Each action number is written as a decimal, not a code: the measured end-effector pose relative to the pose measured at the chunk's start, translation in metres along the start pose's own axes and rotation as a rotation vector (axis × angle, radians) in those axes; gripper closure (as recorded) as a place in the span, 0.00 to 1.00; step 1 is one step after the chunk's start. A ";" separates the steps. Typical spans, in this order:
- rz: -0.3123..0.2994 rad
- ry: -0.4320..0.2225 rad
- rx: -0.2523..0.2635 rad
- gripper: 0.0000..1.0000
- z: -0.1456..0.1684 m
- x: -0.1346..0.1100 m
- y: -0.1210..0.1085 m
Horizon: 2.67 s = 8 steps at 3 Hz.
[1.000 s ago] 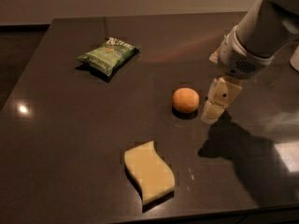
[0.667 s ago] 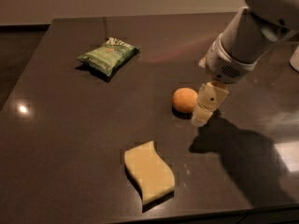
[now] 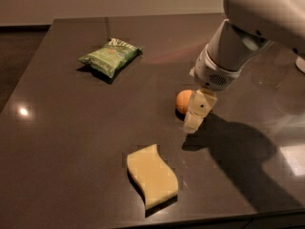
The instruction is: Move orange near green jalapeno chip bag
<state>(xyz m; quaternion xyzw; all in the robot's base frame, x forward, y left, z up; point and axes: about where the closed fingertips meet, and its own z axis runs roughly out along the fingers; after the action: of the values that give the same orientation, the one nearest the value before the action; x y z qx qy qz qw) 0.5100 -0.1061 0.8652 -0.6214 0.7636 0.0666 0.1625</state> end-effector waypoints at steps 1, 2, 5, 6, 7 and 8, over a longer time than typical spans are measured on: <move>0.005 -0.007 -0.017 0.15 0.006 -0.001 -0.004; 0.015 -0.015 -0.019 0.38 0.005 0.001 -0.010; 0.016 0.000 -0.011 1.00 -0.005 -0.035 -0.041; 0.064 -0.022 -0.019 1.00 -0.002 -0.065 -0.065; 0.115 -0.059 -0.009 1.00 0.005 -0.093 -0.087; 0.161 -0.088 0.023 1.00 0.017 -0.113 -0.107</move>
Offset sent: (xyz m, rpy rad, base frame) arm 0.0193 -0.0093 -0.0029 0.0359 0.0231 -0.0203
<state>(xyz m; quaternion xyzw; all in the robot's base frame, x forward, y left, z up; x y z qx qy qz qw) 0.6360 -0.0197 0.8974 -0.5526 0.8039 0.0976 0.1971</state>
